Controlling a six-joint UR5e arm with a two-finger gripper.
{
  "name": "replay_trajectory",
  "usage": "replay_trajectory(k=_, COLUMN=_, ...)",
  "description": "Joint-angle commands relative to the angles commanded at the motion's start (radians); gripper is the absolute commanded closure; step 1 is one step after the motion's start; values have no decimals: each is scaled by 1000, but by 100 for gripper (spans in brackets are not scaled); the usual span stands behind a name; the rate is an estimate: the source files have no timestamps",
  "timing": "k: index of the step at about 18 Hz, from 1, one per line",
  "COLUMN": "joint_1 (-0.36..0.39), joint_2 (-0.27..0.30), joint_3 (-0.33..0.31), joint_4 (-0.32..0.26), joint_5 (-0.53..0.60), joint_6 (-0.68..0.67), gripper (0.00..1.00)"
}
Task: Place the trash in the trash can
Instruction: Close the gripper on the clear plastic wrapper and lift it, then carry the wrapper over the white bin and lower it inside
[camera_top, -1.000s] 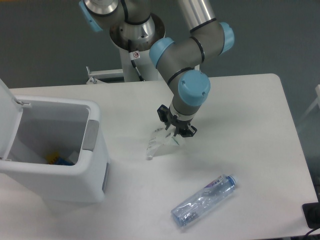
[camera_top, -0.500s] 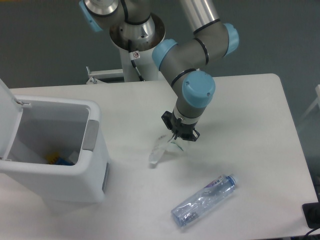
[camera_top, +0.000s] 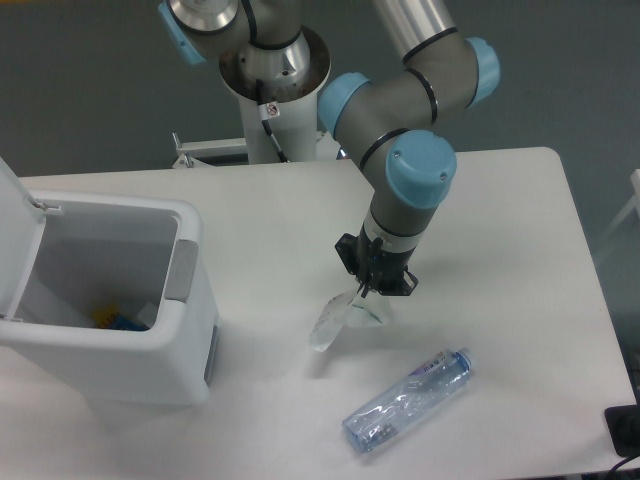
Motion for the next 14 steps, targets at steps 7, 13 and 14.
replay_trajectory(k=7, joint_1=12, joint_2=21, joint_3=155, joint_4=-167, joint_5=-43, joint_6=-58, gripper=100)
replay_trajectory(k=13, joint_1=-21, joint_2=60, joint_3=278, joint_4=-262, joint_5=-152, joint_6=-215, gripper=100)
replay_trajectory(k=14, joint_1=-40, joint_2=61, joint_3=291, joint_4=-264, joint_5=-152, joint_6=-251, gripper=100)
